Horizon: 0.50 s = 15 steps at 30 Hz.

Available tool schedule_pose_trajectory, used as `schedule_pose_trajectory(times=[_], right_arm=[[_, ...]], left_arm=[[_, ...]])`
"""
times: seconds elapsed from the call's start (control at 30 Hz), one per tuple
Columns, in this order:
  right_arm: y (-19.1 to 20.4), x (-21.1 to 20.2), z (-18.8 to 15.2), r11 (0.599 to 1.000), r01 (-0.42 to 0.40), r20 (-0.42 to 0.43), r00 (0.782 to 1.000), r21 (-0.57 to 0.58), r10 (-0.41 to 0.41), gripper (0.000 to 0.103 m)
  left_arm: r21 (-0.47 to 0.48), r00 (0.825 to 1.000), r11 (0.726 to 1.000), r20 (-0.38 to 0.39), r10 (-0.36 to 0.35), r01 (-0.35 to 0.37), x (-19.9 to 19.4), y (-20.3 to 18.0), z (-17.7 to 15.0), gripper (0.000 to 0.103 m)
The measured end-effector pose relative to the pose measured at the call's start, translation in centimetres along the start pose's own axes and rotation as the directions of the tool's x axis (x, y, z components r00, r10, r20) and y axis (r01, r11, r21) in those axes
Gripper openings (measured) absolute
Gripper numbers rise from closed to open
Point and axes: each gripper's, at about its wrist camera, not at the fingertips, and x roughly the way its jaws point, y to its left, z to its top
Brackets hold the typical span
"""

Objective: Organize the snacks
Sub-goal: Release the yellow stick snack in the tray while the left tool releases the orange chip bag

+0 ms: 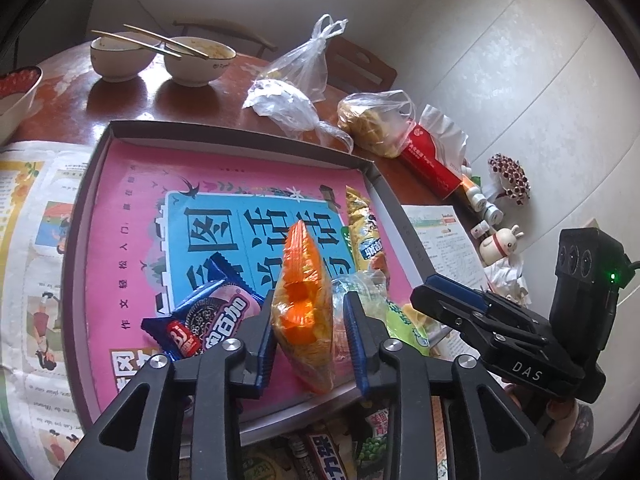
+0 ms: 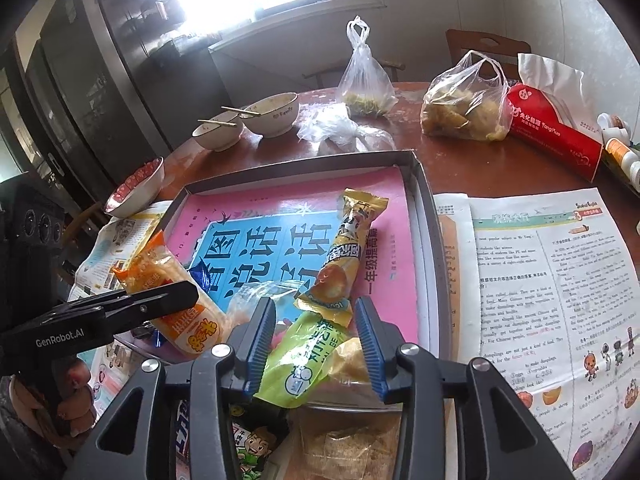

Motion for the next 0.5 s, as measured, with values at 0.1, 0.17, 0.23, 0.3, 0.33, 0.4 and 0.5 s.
schedule_pose_trajectory(times=[0.1,0.17,0.23,0.3,0.33,0.4,0.5], right_arm=[[0.0,-0.2,0.0,1.0,-0.001,0.005,1.0,0.001,0.001,0.042],[0.0,-0.4,-0.1,1.0,0.0,0.009,1.0,0.001,0.0,0.043],[0.0,-0.6,-0.1,1.0,-0.001,0.014,1.0,0.001,0.001,0.044],[0.1,-0.8,-0.1,1.0,0.0,0.016,1.0,0.0,0.0,0.045],[0.1,-0.9,-0.2,1.0,-0.001,0.017,1.0,0.0,0.001,0.046],[0.1,-1.0,-0.2,1.0,-0.002,0.02,1.0,0.001,0.002,0.048],[0.1,-1.4,-0.3,1.0,-0.001,0.026,1.0,0.0,0.001,0.048]], left_arm=[[-0.006,1.0,1.0,0.013,0.002,-0.002,-0.5,0.2,0.1,0.037],[-0.009,1.0,1.0,0.024,0.01,-0.009,-0.9,0.3,0.1,0.04],[-0.013,0.999,1.0,0.033,0.014,-0.014,-1.3,0.4,0.2,0.043],[-0.023,0.999,1.0,0.044,0.019,-0.018,-1.7,0.7,0.2,0.047],[-0.025,0.999,0.999,0.049,0.024,-0.023,-2.0,0.7,0.2,0.049],[-0.027,0.998,0.999,0.059,0.029,-0.028,-2.4,0.8,0.3,0.05],[-0.036,0.997,0.999,0.074,0.037,-0.035,-3.0,1.0,0.3,0.055]])
